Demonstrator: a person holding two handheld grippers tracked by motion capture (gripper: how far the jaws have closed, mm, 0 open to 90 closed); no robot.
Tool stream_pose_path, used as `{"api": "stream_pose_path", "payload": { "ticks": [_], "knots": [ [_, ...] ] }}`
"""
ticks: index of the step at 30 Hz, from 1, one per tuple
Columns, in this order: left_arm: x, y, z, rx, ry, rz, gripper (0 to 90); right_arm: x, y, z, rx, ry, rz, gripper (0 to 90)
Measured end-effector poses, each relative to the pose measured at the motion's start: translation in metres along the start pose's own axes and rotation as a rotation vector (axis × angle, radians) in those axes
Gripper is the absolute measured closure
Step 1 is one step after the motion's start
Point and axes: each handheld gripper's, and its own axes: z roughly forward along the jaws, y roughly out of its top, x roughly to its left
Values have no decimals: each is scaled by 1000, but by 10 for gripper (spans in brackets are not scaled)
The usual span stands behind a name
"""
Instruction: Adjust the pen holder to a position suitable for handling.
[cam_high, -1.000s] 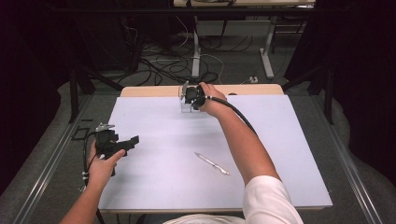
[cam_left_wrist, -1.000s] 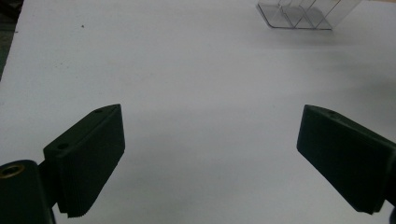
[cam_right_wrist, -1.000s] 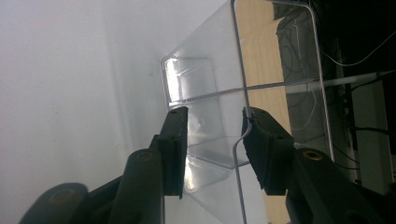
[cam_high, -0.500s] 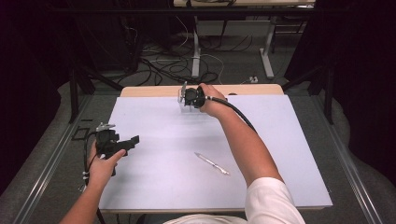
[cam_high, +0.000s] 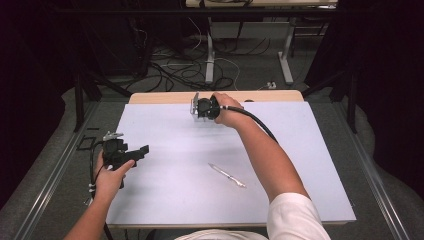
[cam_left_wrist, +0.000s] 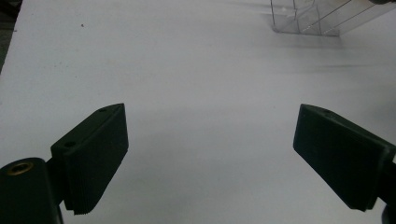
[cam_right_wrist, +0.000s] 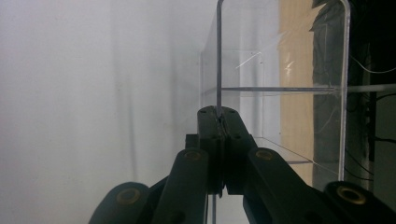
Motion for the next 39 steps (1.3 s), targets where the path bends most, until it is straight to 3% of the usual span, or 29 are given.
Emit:
{"api": "stream_pose_path", "payload": {
  "ticks": [3,7,17,22,30,31,39],
  "knots": [
    [0,0,0,0,0,0,104,1,-1,-1,-17,-9,-17,892],
    [-1,0,1,-5,5,6,105,7,-3,-14,2,0,-34,891],
    [-4,0,1,3,10,26,105,22,-9,-39,-34,21,-65,890],
    [-6,0,1,-3,14,27,105,35,-15,-52,-50,37,-89,888],
    [-6,-1,3,4,18,33,105,49,-21,-63,-68,115,-69,883],
    [-6,-1,2,7,19,31,105,56,-21,-66,-60,133,-45,883],
    [-7,-1,2,9,19,39,105,69,-23,-70,-51,166,-16,884]
  ]
}}
